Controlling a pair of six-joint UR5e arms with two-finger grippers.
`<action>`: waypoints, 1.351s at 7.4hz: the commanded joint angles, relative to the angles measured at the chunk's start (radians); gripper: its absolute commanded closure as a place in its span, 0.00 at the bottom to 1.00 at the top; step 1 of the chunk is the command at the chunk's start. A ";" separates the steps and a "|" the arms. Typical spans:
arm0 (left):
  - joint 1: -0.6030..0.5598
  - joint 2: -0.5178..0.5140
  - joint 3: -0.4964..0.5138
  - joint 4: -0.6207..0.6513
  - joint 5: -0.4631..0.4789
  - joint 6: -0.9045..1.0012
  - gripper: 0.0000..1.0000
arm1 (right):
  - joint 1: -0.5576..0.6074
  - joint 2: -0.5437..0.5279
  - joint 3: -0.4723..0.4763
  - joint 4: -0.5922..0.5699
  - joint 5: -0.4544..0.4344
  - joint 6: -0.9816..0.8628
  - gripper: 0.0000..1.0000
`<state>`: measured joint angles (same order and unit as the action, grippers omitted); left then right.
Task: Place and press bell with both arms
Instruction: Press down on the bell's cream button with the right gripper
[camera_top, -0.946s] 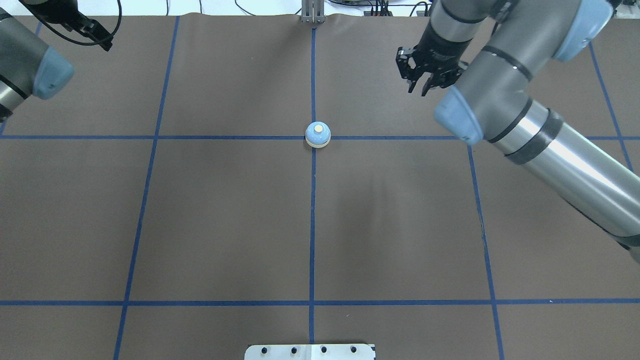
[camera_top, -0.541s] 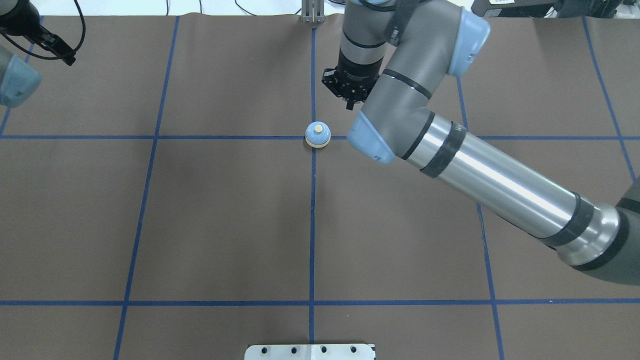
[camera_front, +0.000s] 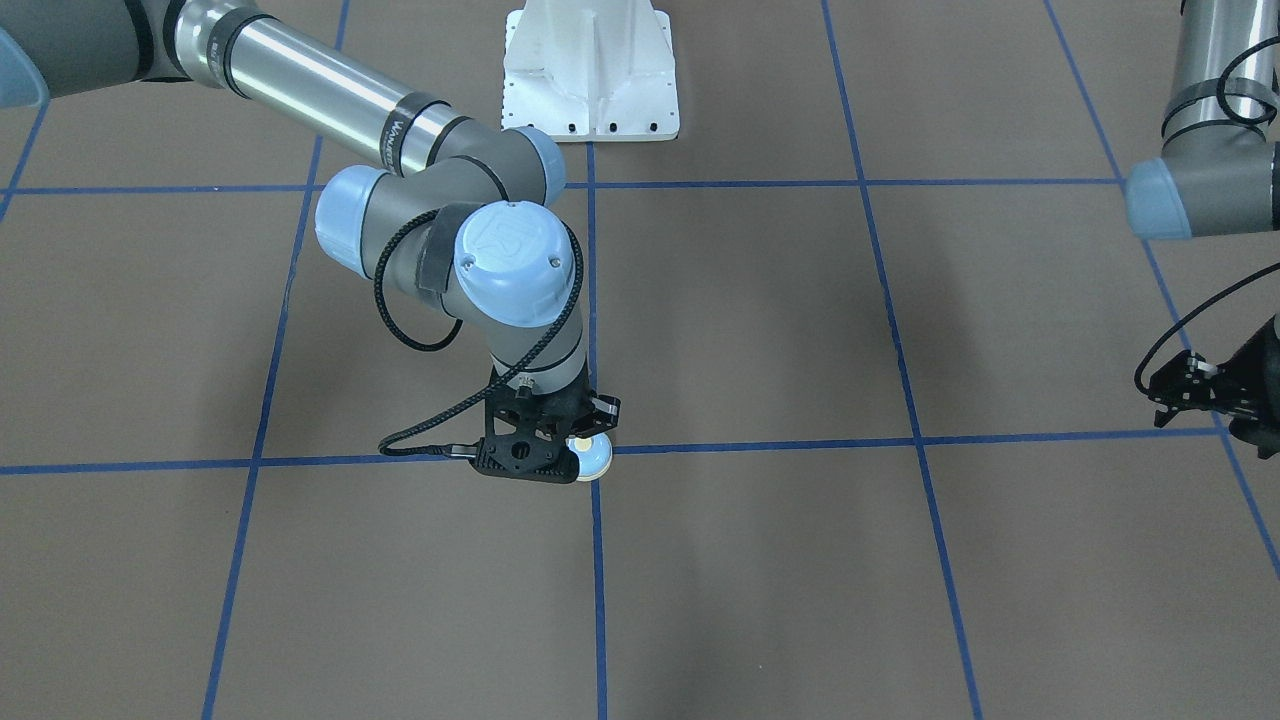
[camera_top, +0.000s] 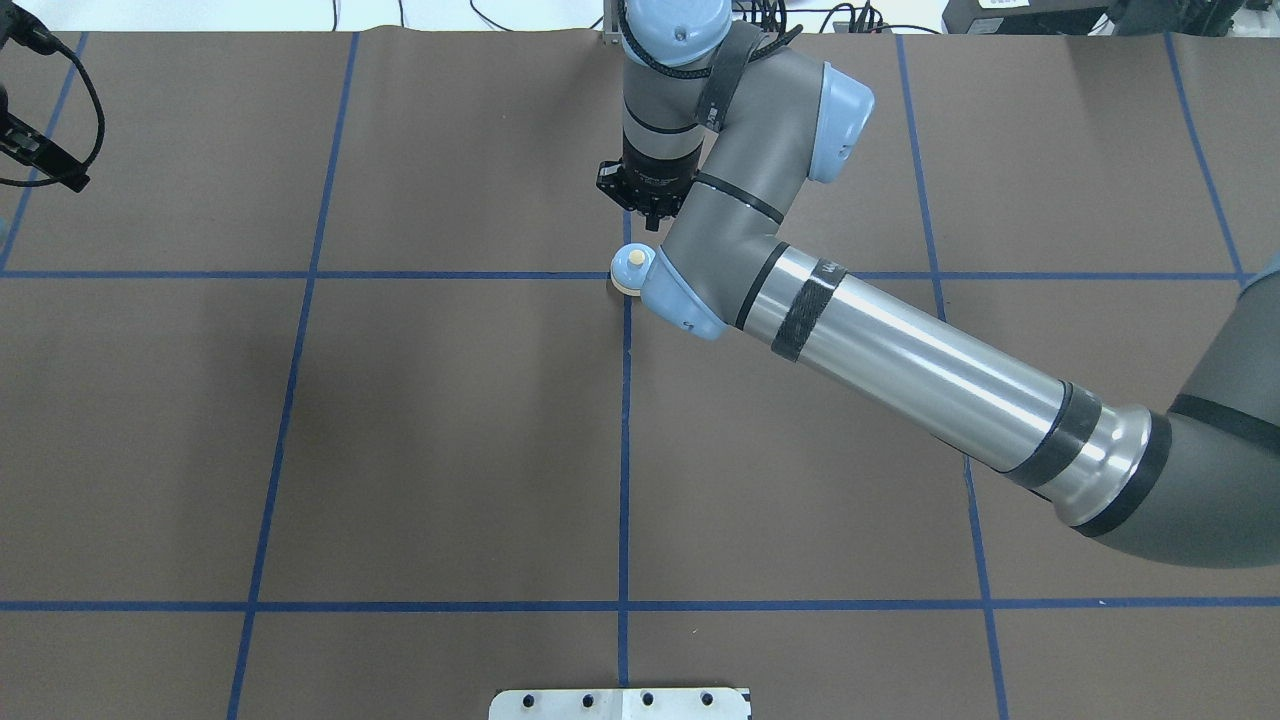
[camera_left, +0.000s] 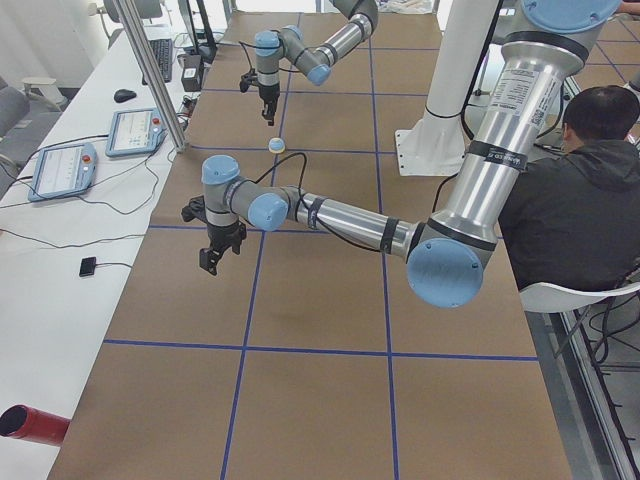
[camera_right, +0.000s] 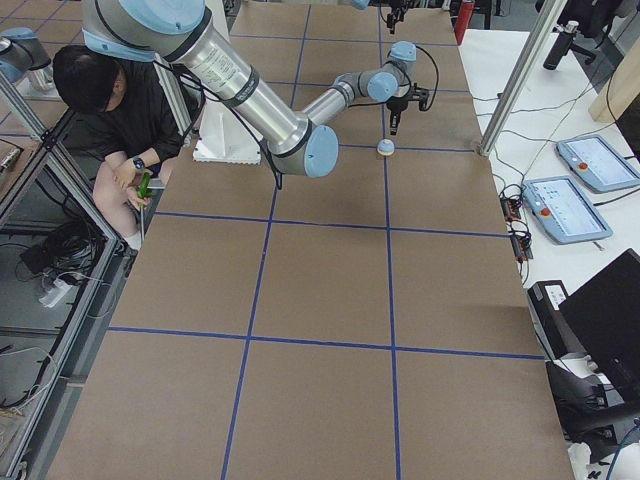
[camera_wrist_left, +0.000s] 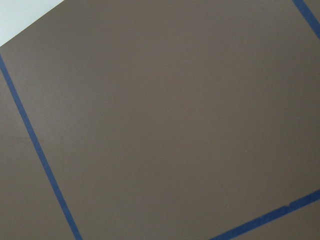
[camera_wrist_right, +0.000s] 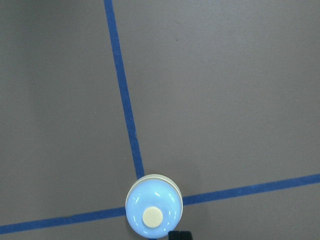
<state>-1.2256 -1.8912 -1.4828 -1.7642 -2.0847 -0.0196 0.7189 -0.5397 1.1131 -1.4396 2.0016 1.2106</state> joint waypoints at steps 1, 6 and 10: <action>0.000 0.009 -0.008 0.000 0.001 0.000 0.00 | -0.024 0.014 -0.053 0.031 -0.020 0.000 1.00; 0.000 0.009 -0.008 -0.001 0.003 0.000 0.00 | -0.033 0.014 -0.090 0.073 -0.026 0.000 1.00; 0.000 0.009 -0.007 -0.001 0.005 0.000 0.00 | -0.042 0.012 -0.101 0.079 -0.027 0.000 1.00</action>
<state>-1.2253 -1.8822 -1.4901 -1.7655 -2.0803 -0.0199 0.6804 -0.5263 1.0156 -1.3614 1.9755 1.2103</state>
